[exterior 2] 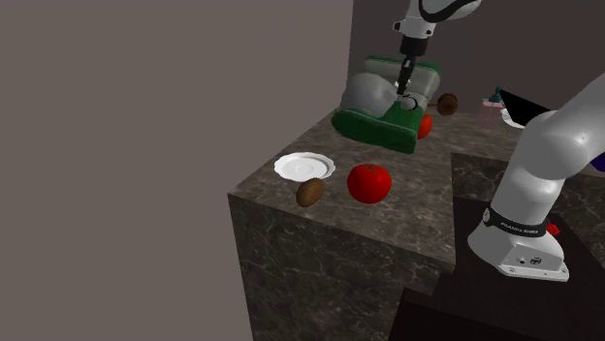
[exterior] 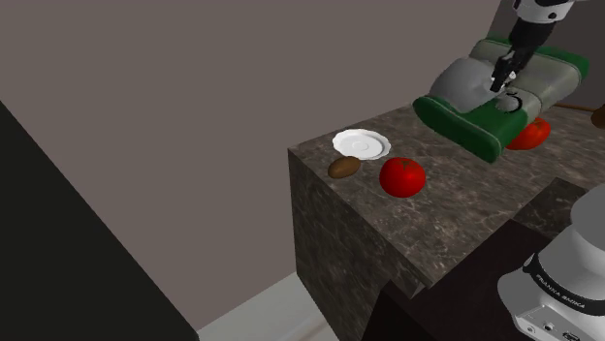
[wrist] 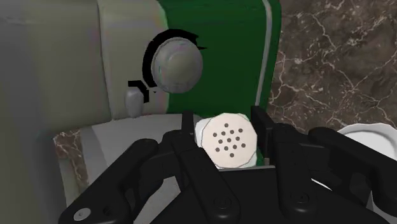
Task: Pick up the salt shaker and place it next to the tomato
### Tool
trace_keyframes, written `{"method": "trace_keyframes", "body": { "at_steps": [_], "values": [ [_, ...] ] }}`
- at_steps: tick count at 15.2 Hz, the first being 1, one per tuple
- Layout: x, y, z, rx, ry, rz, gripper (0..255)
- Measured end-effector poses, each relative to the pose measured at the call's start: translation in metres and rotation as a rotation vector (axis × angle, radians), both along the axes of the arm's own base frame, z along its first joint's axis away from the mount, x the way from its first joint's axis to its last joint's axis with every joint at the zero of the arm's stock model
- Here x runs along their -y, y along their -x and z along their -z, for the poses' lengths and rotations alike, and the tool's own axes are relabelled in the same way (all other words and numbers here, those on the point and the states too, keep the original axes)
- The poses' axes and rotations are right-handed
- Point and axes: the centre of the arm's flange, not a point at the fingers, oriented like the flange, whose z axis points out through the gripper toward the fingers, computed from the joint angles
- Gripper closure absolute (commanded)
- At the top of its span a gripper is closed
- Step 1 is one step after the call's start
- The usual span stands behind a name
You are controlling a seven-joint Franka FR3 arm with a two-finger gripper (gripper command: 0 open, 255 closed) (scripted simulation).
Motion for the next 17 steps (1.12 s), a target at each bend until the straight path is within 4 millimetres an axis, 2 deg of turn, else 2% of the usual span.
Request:
{"method": "trace_keyframes", "body": {
  "at_steps": [12,17],
  "values": [
    [0.126,0.090,-0.002,0.000,-0.001,0.000,255],
    [0.180,0.132,0.003,0.000,-0.001,0.001,255]
  ]
}}
